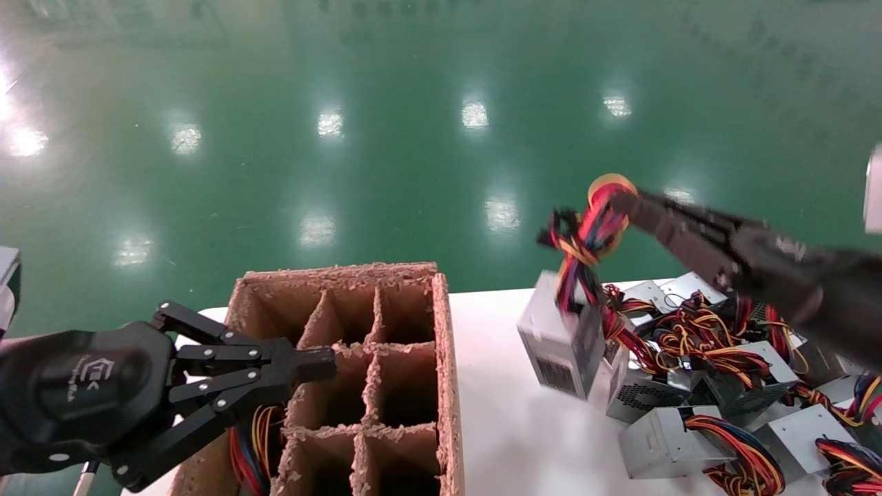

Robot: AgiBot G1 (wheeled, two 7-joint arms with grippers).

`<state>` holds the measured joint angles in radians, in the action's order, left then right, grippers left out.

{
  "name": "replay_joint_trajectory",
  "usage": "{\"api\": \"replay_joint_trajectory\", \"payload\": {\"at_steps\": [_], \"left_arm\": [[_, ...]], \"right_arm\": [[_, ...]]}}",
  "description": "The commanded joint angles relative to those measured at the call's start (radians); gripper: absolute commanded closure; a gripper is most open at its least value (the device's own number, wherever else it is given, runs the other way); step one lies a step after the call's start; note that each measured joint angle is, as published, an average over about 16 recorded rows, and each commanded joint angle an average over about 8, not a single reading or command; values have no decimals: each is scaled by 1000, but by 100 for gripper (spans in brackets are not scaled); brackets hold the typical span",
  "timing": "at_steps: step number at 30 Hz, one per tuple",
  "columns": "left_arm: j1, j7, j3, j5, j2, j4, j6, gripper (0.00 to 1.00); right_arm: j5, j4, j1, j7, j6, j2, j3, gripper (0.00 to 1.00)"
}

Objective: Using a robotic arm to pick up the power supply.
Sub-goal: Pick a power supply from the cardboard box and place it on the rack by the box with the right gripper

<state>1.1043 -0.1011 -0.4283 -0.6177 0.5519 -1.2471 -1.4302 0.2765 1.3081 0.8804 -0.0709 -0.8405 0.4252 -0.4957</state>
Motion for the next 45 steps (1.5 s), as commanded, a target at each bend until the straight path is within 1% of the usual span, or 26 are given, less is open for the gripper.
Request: {"api": "replay_joint_trajectory", "payload": {"at_steps": [1, 10, 17, 33, 44, 45], "left_arm": [[0, 0, 0, 0, 0, 0, 0, 100], [0, 0, 0, 0, 0, 0, 0, 100], [0, 0, 0, 0, 0, 0, 0, 100], [0, 0, 0, 0, 0, 0, 0, 100], [0, 0, 0, 0, 0, 0, 0, 100], [0, 0, 0, 0, 0, 0, 0, 100]], "right_arm": [[-9, -3, -41, 13, -1, -18, 2, 100], [-50, -17, -174, 56, -7, -45, 1, 100], [-71, -67, -245, 99, -44, -54, 3, 100], [-117, -247, -301, 155, -133, -58, 28, 100], [-145, -305, -356, 178, -195, -74, 35, 100], [-145, -307, -359, 178, -197, -74, 34, 98]]}}
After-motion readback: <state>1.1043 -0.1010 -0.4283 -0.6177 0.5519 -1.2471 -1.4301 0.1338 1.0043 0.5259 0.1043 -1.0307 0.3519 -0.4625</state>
